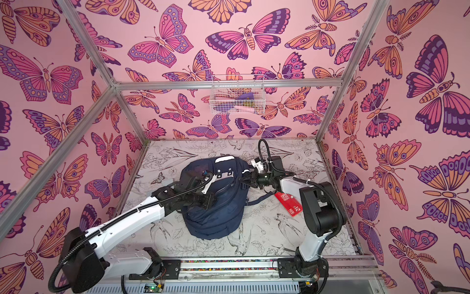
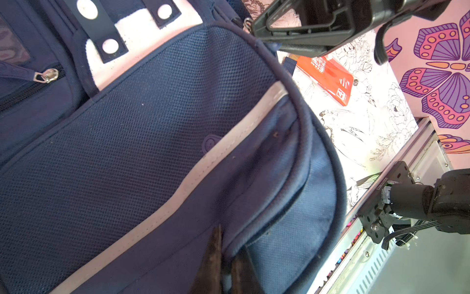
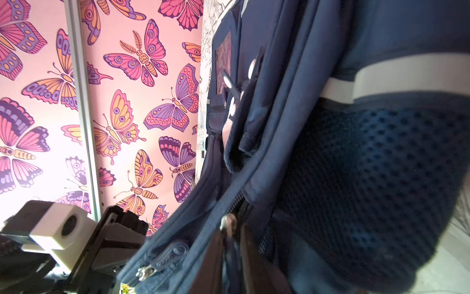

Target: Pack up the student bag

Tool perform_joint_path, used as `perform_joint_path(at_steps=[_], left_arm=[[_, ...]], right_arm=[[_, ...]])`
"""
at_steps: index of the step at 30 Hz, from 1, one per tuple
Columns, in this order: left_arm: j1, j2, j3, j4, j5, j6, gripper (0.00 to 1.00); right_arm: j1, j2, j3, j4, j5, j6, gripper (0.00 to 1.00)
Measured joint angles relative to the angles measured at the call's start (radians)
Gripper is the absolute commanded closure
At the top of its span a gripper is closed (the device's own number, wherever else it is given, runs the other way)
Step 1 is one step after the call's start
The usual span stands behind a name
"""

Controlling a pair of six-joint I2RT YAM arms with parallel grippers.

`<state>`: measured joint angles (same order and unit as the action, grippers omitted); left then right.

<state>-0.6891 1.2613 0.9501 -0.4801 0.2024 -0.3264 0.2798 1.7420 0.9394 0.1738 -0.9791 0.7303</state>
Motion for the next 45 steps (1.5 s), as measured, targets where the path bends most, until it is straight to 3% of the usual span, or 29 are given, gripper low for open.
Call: perform_joint_path(at_steps=[6, 15, 21, 29, 33, 39, 45], left_arm=[[0.003, 0.0, -0.005, 0.0, 0.006, 0.0, 1.0], [0.01, -0.003, -0.012, 0.01, 0.036, -0.014, 1.0], [0.015, 0.002, -0.012, 0.011, 0.068, -0.039, 1.0], [0.024, 0.048, -0.038, 0.042, 0.102, -0.121, 1.0], [0.03, 0.048, -0.054, 0.031, 0.081, -0.175, 1.0], [0.036, 0.044, -0.059, 0.005, 0.051, -0.268, 1.0], [0.032, 0.042, -0.06, 0.01, 0.02, -0.307, 1.0]], right_arm=[[0.0, -0.047, 0.009, -0.134, 0.043, -0.087, 1.0], [0.023, -0.13, 0.138, -0.504, 0.221, -0.308, 1.0], [0.074, -0.238, 0.136, -0.623, 0.333, -0.35, 1.0], [0.268, -0.372, -0.013, -0.47, 0.399, -0.153, 1.0], [0.38, -0.388, -0.061, -0.37, 0.5, -0.024, 1.0], [0.531, -0.378, -0.061, -0.341, 0.682, 0.06, 1.0], [0.579, -0.378, -0.064, -0.334, 0.726, 0.099, 1.0]])
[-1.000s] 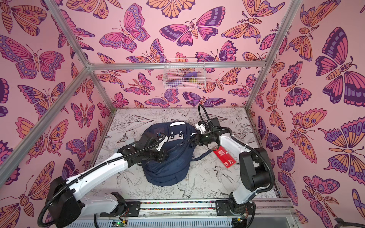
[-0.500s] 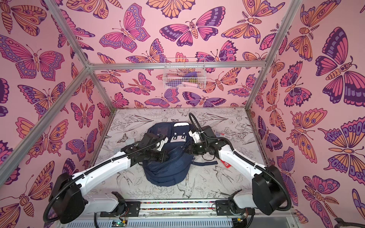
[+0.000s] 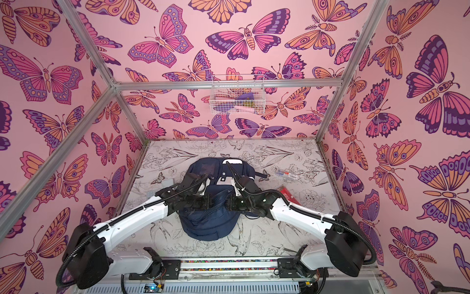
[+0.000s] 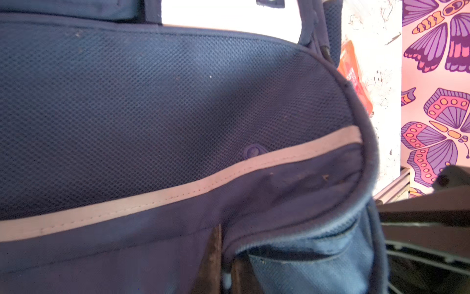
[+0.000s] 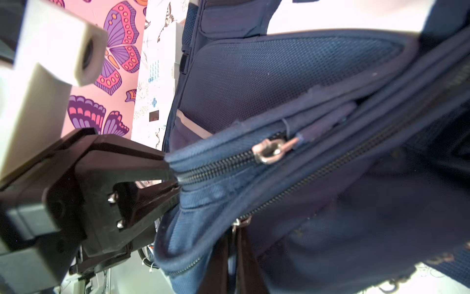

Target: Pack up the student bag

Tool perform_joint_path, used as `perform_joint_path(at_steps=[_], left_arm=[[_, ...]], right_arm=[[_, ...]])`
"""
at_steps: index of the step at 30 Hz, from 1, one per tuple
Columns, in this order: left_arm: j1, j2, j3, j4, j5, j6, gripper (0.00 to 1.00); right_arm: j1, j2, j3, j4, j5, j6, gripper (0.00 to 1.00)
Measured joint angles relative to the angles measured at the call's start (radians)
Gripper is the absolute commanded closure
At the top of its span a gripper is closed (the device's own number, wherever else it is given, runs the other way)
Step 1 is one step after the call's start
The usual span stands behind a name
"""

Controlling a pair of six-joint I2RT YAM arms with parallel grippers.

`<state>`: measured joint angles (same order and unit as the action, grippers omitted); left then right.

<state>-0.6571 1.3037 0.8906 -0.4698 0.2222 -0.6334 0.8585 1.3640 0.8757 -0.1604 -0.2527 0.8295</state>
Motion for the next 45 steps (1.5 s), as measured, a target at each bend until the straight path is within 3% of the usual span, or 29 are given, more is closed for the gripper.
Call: perform_joint_path(at_steps=[7, 12, 22, 23, 25, 27, 35, 45], left_arm=[[-0.015, -0.011, 0.0, 0.046, -0.041, -0.014, 1.0], [-0.025, -0.015, 0.0, 0.052, -0.045, -0.023, 1.0], [-0.026, 0.019, 0.047, -0.024, -0.058, -0.085, 1.0], [-0.026, 0.02, 0.052, -0.031, -0.066, -0.085, 0.89], [-0.026, 0.018, 0.057, -0.032, -0.076, -0.079, 0.56], [-0.023, 0.008, 0.057, -0.032, -0.084, -0.082, 0.45], [0.01, -0.023, 0.015, 0.031, -0.042, -0.027, 0.29], [0.011, -0.056, -0.003, 0.02, -0.088, 0.111, 0.28]], right_arm=[[0.028, -0.138, 0.0, -0.084, 0.004, -0.043, 1.0], [0.042, -0.138, 0.0, -0.097, 0.002, -0.06, 1.0], [0.172, 0.13, 0.146, -0.073, 0.019, -0.073, 1.0], [0.174, 0.135, 0.151, -0.078, 0.025, -0.077, 1.0], [0.173, 0.125, 0.156, -0.094, 0.03, -0.087, 1.0], [0.167, 0.102, 0.155, -0.121, 0.031, -0.098, 1.0], [0.107, -0.02, 0.076, -0.16, 0.003, -0.127, 1.0], [0.103, -0.039, 0.023, -0.142, -0.036, -0.127, 1.0]])
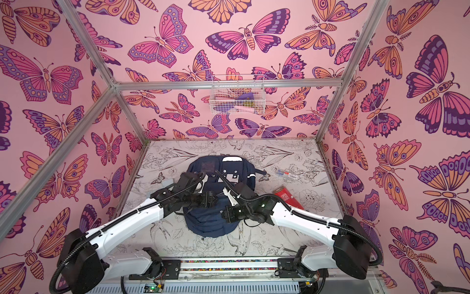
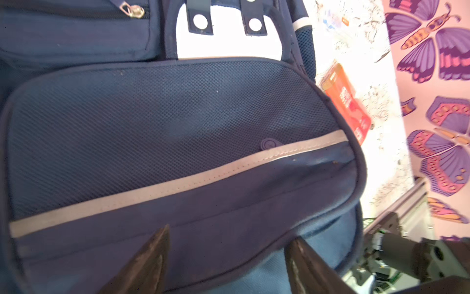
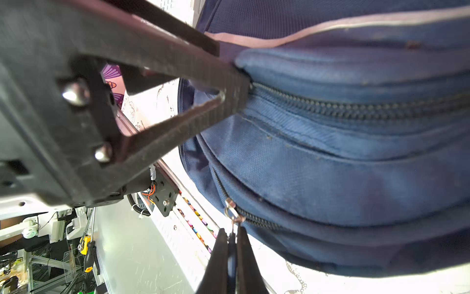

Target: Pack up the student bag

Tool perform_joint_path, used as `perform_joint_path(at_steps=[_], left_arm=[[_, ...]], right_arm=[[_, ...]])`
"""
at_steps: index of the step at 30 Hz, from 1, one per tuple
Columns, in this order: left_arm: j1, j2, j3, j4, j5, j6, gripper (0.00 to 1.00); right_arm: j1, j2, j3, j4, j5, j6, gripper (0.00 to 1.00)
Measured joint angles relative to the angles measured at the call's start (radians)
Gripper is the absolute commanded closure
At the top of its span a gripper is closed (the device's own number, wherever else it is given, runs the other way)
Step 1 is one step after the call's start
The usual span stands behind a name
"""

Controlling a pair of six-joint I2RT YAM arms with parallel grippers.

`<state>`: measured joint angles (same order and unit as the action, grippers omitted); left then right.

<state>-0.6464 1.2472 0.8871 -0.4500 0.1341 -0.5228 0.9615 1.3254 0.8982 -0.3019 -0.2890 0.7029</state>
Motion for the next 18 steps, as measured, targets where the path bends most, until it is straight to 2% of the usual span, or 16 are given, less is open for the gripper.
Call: perform_joint_path(at_steps=[14, 16, 18], left_arm=[[-0.03, 0.001, 0.001, -0.026, -0.032, 0.117, 0.31], [-0.032, 0.017, 0.012, -0.048, -0.035, 0.13, 0.36], [-0.035, 0.05, 0.031, -0.057, -0.029, 0.146, 0.47]], right_arm=[[-0.053, -0.07, -0.019, -0.04, -0.018, -0.032, 1.0], [-0.063, -0.079, -0.023, -0.043, -0.024, -0.036, 1.0], [-0.07, -0.086, -0.031, -0.043, -0.027, -0.04, 1.0]])
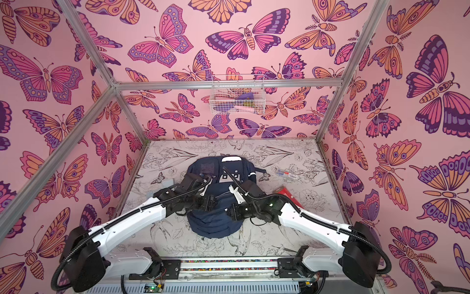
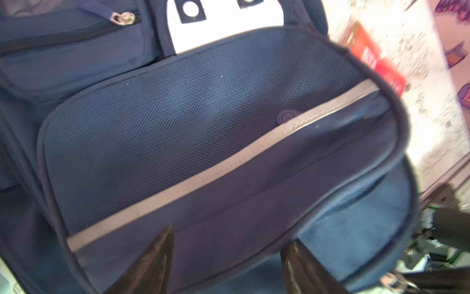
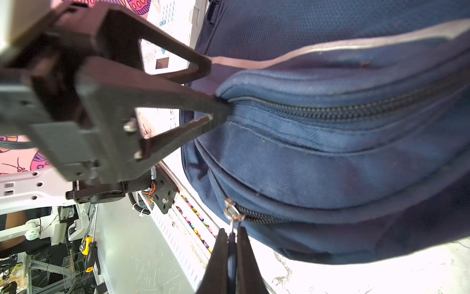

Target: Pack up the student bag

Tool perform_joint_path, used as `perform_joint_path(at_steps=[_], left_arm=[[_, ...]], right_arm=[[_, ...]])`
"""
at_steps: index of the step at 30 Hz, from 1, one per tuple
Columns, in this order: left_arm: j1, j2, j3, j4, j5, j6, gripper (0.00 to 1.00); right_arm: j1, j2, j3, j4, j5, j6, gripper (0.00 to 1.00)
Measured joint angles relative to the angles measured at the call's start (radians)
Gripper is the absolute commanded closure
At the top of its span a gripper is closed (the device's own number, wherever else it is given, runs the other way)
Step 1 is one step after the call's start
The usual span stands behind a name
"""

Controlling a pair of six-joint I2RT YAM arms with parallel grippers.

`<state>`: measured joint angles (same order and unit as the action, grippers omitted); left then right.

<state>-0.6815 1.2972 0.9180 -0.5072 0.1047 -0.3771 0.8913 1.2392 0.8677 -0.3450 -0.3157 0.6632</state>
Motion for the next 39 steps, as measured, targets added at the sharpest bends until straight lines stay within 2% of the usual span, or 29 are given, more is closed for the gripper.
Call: perform_joint_path(at_steps=[2, 5, 9, 12, 21, 25, 29, 31, 39], left_arm=[[-0.004, 0.039, 0.023, -0.011, 0.008, 0.016, 0.61], [-0.014, 0.092, 0.07, -0.029, 0.032, 0.042, 0.99], [-0.019, 0.153, 0.146, -0.079, 0.06, 0.061, 1.0], [-0.017, 0.166, 0.21, -0.129, 0.067, 0.028, 1.0], [0.036, 0.151, 0.347, -0.22, 0.136, -0.267, 1.0], [0.049, 0.129, 0.335, -0.145, 0.167, -0.43, 1.0], [0.071, 0.084, 0.214, 0.026, 0.187, -0.642, 1.0], [0.076, 0.083, 0.184, 0.072, 0.175, -0.711, 1.0], [0.083, 0.08, 0.148, 0.166, 0.081, -0.839, 1.0]], right_arm=[[-0.005, -0.005, -0.01, 0.002, -0.001, -0.003, 1.0], [-0.009, -0.006, -0.023, 0.017, -0.003, -0.003, 1.0], [-0.018, -0.005, -0.029, 0.047, -0.004, -0.002, 1.0], [-0.017, -0.005, -0.029, 0.063, -0.004, -0.001, 1.0], [0.031, 0.098, 0.02, 0.207, -0.009, 0.029, 1.0], [0.07, 0.182, 0.062, 0.259, -0.03, 0.048, 1.0], [0.085, 0.247, 0.089, 0.318, -0.018, 0.079, 1.0], [0.085, 0.27, 0.093, 0.34, -0.002, 0.094, 1.0], [0.077, 0.354, 0.127, 0.437, 0.072, 0.112, 1.0]])
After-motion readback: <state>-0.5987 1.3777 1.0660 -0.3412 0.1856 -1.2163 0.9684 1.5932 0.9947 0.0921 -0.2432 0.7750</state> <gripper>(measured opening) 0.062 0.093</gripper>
